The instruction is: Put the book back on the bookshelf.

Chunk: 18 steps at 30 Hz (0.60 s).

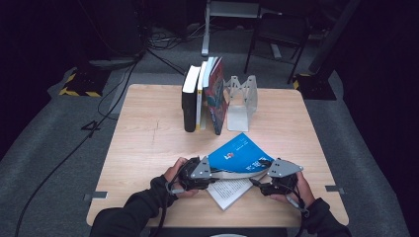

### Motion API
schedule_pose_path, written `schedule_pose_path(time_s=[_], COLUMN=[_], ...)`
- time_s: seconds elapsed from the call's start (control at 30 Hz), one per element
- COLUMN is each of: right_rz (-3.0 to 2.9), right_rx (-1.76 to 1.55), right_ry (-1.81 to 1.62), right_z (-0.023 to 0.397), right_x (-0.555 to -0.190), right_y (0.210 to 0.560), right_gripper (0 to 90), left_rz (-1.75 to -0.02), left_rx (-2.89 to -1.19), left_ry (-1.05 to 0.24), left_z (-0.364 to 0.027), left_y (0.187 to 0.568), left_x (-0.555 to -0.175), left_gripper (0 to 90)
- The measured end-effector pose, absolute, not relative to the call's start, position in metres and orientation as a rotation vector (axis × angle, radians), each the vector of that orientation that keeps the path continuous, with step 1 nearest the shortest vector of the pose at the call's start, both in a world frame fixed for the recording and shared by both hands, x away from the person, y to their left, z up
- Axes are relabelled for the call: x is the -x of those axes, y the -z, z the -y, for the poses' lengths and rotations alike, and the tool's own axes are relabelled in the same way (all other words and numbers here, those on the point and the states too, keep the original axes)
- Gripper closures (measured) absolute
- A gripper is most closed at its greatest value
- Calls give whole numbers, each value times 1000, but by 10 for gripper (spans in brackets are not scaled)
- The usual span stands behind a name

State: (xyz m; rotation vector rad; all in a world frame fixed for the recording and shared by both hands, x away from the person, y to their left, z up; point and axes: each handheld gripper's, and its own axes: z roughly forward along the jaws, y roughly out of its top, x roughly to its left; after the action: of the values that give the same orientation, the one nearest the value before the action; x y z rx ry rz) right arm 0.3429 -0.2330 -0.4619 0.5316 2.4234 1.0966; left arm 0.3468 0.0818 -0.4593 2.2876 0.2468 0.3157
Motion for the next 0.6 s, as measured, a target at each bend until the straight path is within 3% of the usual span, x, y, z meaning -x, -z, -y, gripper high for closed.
schedule_pose_path(time_s=[0.17, 0.3, 0.37, 0.53, 0.6], right_rz=[-2450, -2435, -2424, -2428, -2431], right_rx=[-531, -426, -379, -360, -340], right_ry=[-1018, -1056, -1045, -1004, -987], right_z=[229, 226, 221, 208, 202], right_x=[-355, -353, -350, -346, -344], right_y=[469, 467, 464, 459, 456], right_gripper=[368, 553, 596, 646, 657], left_rz=[-272, -324, -352, -422, -406], left_rx=[-2283, -2269, -2264, -2275, -2298], left_ry=[-293, -280, -280, -351, -407], left_z=[-102, -117, -122, -125, -117], left_y=[459, 459, 459, 455, 451], left_x=[-350, -355, -358, -354, -346], left_gripper=[675, 654, 632, 524, 440])
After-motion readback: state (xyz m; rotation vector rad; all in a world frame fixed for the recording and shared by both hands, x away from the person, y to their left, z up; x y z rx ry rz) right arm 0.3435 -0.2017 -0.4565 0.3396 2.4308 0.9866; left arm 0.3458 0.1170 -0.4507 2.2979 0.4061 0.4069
